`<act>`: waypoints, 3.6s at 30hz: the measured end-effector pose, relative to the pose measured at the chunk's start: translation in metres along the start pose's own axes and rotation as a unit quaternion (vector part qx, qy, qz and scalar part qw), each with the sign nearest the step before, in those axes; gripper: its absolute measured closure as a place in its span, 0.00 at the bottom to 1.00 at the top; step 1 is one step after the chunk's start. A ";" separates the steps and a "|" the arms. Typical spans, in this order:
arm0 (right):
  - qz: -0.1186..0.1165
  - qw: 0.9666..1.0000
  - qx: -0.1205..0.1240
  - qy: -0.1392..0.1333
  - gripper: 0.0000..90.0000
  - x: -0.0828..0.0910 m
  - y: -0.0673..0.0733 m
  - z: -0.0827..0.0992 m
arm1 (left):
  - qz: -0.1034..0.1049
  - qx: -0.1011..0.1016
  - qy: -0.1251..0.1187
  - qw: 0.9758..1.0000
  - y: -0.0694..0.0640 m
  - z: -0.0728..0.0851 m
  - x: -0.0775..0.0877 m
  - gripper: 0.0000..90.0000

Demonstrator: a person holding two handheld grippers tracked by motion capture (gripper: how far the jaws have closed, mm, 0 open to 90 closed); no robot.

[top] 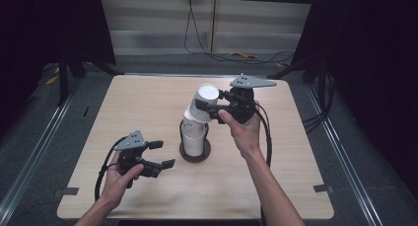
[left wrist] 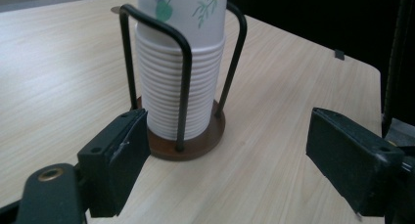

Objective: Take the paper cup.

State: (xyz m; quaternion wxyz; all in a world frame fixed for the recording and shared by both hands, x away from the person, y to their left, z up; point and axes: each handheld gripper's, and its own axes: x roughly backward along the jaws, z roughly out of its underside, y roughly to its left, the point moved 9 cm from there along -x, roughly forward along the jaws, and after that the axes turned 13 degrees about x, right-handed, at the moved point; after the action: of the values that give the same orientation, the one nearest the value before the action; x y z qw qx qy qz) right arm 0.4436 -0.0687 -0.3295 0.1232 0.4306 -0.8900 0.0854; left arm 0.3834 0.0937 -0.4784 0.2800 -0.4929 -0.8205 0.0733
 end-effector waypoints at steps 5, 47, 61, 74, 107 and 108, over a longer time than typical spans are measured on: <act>0.002 1.000 -0.006 0.002 0.38 0.012 0.000 0.007 | 0.004 0.000 0.002 1.000 -0.002 0.000 -0.004 0.18; -0.081 0.995 -0.052 0.037 0.38 0.021 0.054 0.089 | 0.058 -0.018 0.002 0.998 -0.044 -0.018 -0.034 0.18; -0.095 0.993 -0.053 0.053 0.38 0.007 0.065 0.101 | 0.061 -0.021 0.021 0.998 -0.043 -0.007 -0.037 0.17; -0.097 0.993 -0.048 0.056 0.39 -0.002 0.076 0.102 | 0.072 -0.026 0.030 0.997 -0.047 -0.003 -0.039 0.18; -0.107 0.992 -0.039 0.048 0.37 -0.007 0.086 0.103 | 0.086 -0.039 0.025 0.995 -0.051 -0.003 -0.045 0.27; -0.107 0.992 -0.039 0.048 0.37 -0.007 0.086 0.103 | 0.086 -0.039 0.025 0.995 -0.051 -0.003 -0.045 0.28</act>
State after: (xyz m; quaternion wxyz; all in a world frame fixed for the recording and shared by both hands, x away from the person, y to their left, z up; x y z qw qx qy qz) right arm 0.3652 -0.0372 -0.4342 0.1908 0.5140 -0.8343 0.0574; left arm 0.3618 0.0296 -0.4732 0.2734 -0.5742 -0.7699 0.0528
